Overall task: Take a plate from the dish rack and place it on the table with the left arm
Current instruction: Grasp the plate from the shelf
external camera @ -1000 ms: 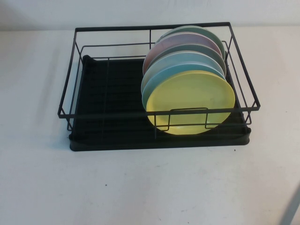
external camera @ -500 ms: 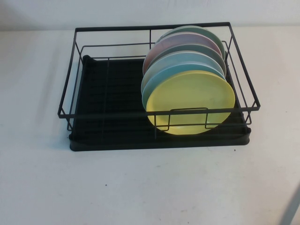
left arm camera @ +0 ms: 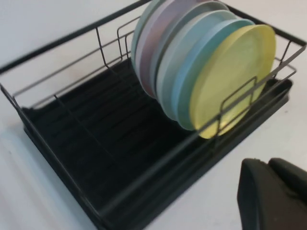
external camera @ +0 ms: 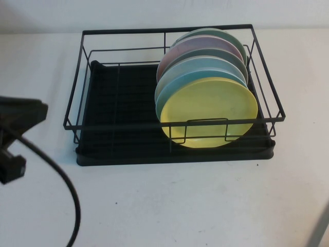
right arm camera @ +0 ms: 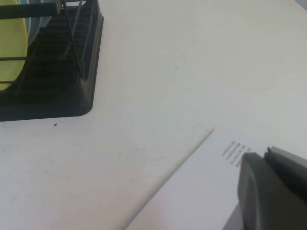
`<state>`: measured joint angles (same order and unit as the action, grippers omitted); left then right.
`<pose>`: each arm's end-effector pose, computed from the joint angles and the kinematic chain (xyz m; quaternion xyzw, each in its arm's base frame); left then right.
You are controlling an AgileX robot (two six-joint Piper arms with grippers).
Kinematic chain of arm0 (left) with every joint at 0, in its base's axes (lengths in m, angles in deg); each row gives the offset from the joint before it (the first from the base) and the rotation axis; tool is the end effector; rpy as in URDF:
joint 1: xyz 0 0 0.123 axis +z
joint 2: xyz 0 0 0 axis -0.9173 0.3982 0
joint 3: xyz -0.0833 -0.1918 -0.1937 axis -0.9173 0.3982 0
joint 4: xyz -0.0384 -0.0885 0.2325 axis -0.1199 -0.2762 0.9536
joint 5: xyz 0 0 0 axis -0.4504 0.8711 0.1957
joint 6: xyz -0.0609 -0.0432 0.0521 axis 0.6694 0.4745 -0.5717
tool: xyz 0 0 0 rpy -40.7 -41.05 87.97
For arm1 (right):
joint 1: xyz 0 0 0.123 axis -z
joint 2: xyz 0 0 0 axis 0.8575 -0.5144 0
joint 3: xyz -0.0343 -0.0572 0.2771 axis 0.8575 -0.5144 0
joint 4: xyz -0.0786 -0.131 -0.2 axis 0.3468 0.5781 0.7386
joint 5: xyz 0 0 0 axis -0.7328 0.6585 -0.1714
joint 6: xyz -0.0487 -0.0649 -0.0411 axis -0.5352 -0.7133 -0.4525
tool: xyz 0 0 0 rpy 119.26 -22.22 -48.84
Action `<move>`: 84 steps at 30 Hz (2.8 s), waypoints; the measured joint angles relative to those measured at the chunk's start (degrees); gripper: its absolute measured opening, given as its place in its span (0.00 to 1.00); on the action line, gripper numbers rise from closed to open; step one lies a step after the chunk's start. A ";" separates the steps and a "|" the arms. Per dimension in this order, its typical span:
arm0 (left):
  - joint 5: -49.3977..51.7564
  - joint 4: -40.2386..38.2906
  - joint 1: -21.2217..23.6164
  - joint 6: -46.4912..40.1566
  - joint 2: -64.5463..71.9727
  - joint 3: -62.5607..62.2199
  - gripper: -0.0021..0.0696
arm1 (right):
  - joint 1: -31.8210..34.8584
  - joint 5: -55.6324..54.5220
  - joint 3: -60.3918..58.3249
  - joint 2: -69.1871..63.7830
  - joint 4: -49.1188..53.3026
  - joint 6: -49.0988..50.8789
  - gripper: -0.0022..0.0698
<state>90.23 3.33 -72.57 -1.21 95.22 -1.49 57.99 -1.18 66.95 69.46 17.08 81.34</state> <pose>0.1299 -0.0558 0.3906 0.3431 0.7735 -0.1172 0.5199 0.0531 -0.0003 0.1722 0.0188 0.7984 0.0164 0.6016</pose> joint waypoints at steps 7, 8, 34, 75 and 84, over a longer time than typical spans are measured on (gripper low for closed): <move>0.31 -0.74 0.00 -9.64 14.47 -9.04 0.02 | 0.00 0.00 0.00 0.00 0.00 0.00 0.00; 0.45 -1.48 0.00 -10.80 16.50 -10.21 0.02 | 0.00 0.00 0.00 0.00 0.00 0.00 0.00; -8.01 -4.39 -21.93 -30.40 48.51 -26.35 0.57 | 0.00 0.00 0.00 0.00 0.00 0.00 0.00; -18.77 -23.29 -22.52 -49.44 59.61 -28.55 0.21 | 0.00 0.00 0.00 0.00 0.00 0.00 0.00; -17.70 -23.00 -22.59 -50.30 59.88 -30.75 0.11 | 0.00 0.00 0.00 0.00 0.11 0.00 0.00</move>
<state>72.52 -19.67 -95.16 -51.51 155.11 -32.24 57.99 -1.18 66.95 69.46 17.19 81.34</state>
